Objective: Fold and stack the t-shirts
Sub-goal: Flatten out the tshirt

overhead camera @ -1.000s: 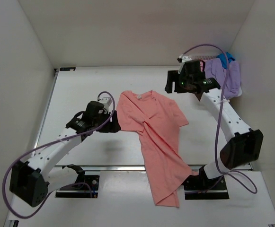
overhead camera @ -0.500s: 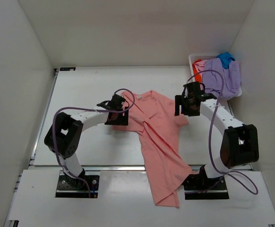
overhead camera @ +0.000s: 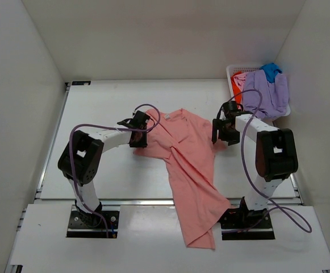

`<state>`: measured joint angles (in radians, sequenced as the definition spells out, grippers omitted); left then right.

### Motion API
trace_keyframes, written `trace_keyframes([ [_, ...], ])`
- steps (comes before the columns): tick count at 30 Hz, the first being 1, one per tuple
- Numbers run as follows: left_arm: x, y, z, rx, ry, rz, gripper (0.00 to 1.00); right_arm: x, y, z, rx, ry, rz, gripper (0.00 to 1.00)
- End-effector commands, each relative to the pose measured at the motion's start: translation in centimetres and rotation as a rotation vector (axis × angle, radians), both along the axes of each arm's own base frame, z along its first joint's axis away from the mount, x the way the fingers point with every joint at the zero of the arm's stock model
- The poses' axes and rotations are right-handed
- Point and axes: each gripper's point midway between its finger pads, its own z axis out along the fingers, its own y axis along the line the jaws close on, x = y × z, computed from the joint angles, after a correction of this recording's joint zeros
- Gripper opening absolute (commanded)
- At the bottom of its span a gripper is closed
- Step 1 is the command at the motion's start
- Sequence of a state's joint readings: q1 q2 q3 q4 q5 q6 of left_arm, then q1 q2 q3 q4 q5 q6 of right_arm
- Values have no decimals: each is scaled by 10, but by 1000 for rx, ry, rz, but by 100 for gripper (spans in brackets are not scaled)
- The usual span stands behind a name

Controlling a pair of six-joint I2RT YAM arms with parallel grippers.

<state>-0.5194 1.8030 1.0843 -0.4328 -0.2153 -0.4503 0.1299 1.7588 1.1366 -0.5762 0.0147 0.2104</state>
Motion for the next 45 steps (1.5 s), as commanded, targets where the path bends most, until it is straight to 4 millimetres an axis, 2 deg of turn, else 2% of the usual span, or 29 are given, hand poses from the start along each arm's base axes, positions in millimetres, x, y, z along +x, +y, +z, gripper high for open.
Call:
trace_keyframes([
  [1,-15,-11,-15,-28,67,-44,38,14,5,0,6,-29,9,68],
  [3,-17,-14,-16,-58,75,-50,14,9,17,-9,75,-4,33,51],
  [4,-22,-15,-18,-75,91,-55,11,7,20,-11,96,3,43,45],
  [6,-23,-9,-13,-87,84,-42,0,4,22,-15,120,21,48,7],
  [7,-23,-8,-10,-91,78,-43,0,1,21,-16,113,34,47,1],
  [10,-21,1,15,-84,29,-46,0,4,20,0,86,14,54,0],
  [14,-25,19,50,-76,-24,-31,0,27,21,59,53,-129,73,0],
  [16,-33,32,69,-98,-71,2,0,56,24,104,62,-244,91,0],
  [17,-35,38,72,-103,-78,18,0,63,25,110,60,-250,102,0],
  [19,-44,55,82,-118,-107,60,0,100,36,152,75,-345,126,1],
  [20,-47,60,85,-116,-113,67,0,113,41,146,70,-329,134,0],
  [21,-49,70,90,-103,-125,88,0,133,46,183,72,-406,147,1],
  [22,-51,81,96,-88,-140,108,0,162,55,209,77,-478,155,0],
  [23,-53,87,97,-78,-139,117,0,175,60,195,63,-438,162,0],
  [24,-52,98,105,-60,-165,141,0,191,66,251,85,-566,164,0],
  [25,-52,110,109,-41,-172,162,0,212,75,273,96,-649,176,0],
  [28,-55,125,116,-46,-190,194,0,237,83,290,204,-770,160,0],
  [29,-57,131,114,-33,-188,210,0,236,80,296,202,-790,145,7],
  [30,-58,130,111,-27,-182,203,0,238,78,291,192,-801,136,14],
  [32,-63,133,103,-1,-161,202,0,237,73,282,141,-793,130,41],
  [35,-65,136,95,5,-145,221,0,227,59,275,34,-754,124,66],
  [36,-65,136,94,-5,-150,226,0,220,58,274,12,-740,132,69],
  [37,-64,138,95,-5,-153,229,0,213,51,286,-17,-756,128,69],
  [39,-65,140,95,0,-161,238,0,196,41,260,-26,-680,128,68],
  [40,-65,141,96,-6,-160,242,0,188,37,269,0,-696,114,63],
  [42,-67,140,96,-10,-164,236,0,166,31,222,52,-590,103,55],
  [43,-68,140,95,-14,-165,236,0,162,30,224,72,-607,96,52],
  [44,-69,138,95,-16,-165,232,0,153,27,197,71,-554,85,50],
  [45,-72,136,94,-23,-168,224,0,146,25,182,70,-522,78,47],
])
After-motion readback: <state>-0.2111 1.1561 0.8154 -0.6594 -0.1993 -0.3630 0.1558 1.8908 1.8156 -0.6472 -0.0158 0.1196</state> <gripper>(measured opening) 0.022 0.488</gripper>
